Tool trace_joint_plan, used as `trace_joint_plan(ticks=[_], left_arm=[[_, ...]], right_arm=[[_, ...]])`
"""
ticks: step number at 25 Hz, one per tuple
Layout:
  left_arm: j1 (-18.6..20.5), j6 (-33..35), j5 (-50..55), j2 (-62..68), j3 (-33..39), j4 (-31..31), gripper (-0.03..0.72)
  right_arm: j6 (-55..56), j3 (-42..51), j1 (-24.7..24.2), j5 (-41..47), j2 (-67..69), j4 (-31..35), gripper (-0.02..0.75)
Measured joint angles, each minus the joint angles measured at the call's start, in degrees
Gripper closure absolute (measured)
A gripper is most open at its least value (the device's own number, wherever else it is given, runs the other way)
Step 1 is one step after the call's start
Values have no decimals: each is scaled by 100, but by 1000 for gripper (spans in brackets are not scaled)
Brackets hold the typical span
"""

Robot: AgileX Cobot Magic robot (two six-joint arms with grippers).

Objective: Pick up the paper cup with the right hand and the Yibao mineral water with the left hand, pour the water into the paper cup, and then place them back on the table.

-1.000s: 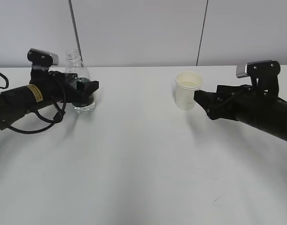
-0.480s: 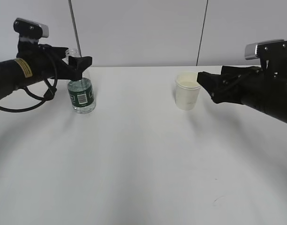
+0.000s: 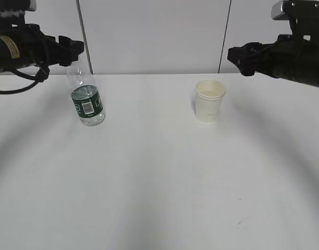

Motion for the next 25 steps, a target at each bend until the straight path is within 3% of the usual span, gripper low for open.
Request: trace_joint_plan(ticks=[5, 9, 18, 21, 25], left_arm=[[-59, -595, 1745, -387, -409, -78, 188], [-324, -661, 3275, -580, -766, -146, 200], [-509, -675, 4226, -636, -1293, -563, 225], [-520, -500, 5381, -636, -1685, -998, 225], [-520, 370, 6436, -636, -2117, -2007, 230]], right_arm=[[1001, -849, 0, 1030, 0, -673, 145], [1875, -1403, 0, 1644, 0, -1210, 145], [3293, -1721, 0, 1969, 0, -2575, 145], [3644, -1721, 0, 2076, 0, -2970, 145], [3943, -1721, 0, 2089, 0, -3164, 145]])
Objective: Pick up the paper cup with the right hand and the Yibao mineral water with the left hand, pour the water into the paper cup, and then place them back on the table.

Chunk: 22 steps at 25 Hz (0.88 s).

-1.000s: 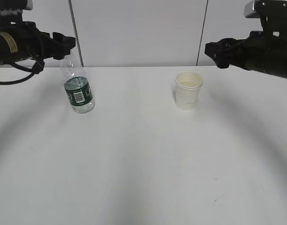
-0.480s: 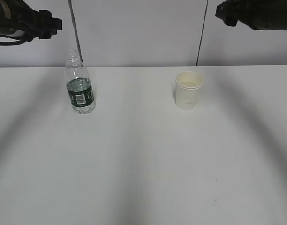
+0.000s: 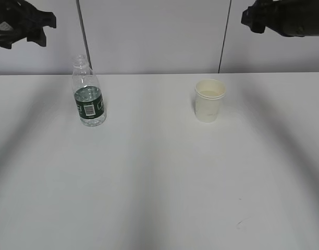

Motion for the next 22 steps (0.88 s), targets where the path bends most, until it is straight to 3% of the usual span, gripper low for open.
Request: trace_joint_plan(ticks=[7, 17, 22], left_arm=[[0, 796, 1216, 0, -452, -847, 239], [0, 932, 1575, 0, -468, -1028, 249], [0, 981, 1730, 0, -468, -1135, 256]], right_arm=[[90, -8, 0, 0, 0, -212, 145], [249, -276, 0, 25, 182, -576, 145], [270, -641, 0, 561, 310, -944, 145]])
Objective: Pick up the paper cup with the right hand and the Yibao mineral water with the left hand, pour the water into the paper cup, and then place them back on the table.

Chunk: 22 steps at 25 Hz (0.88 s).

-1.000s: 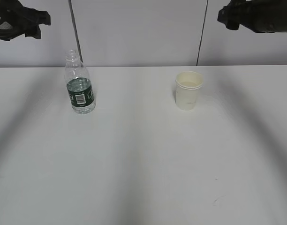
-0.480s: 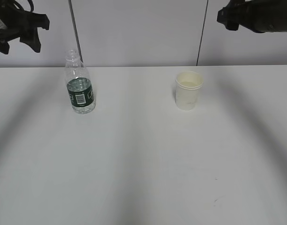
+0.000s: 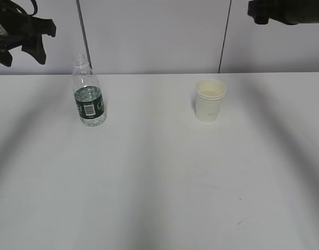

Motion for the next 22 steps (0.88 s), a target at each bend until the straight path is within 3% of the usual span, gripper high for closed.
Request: trace_joint_plan(ticks=[6, 16, 22], left_arm=[[0, 152, 668, 0, -10, -6, 258], [0, 284, 1555, -11, -41, -68, 258], [0, 543, 1588, -241, -35, -477, 260]], right_arm=[[0, -176, 0, 796, 180, -49, 145], [0, -178, 0, 1010, 180, -26, 163], [-562, -178, 127, 1899, 156, 663, 166]])
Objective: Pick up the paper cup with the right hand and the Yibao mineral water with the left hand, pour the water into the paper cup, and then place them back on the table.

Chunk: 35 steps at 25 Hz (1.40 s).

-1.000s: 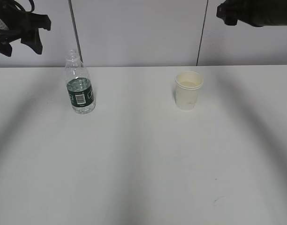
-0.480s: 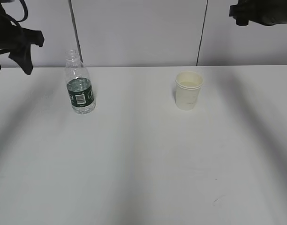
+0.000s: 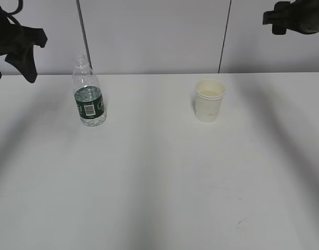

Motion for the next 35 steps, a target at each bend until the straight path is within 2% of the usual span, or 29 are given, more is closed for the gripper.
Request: trace_joint_plan(ticks=[5, 9, 15, 21, 26, 30, 35], left_arm=[[-11, 62, 32, -329, 110, -19, 260], [-29, 67, 45, -455, 110, -31, 261], [-29, 95, 45, -477, 110, -131, 270], [-29, 161, 45, -477, 110, -277, 272], [-36, 242, 45, -511, 144, -277, 272], [-36, 270, 41, -718, 460, -277, 272], [-36, 283, 41, -1006, 1056, -271, 272]], right_arm=[[-1436, 0, 291, 743, -64, 1220, 166], [-2304, 0, 507, 1550, -121, 1923, 166], [-3202, 0, 531, 2368, -475, 2941, 176], [-4173, -10, 531, 3322, -822, 4270, 229], [-5085, -22, 531, 4172, -953, 5268, 239], [-5416, -69, 531, 4843, -979, 5600, 239], [-5583, -166, 531, 4969, -1026, 5719, 239]])
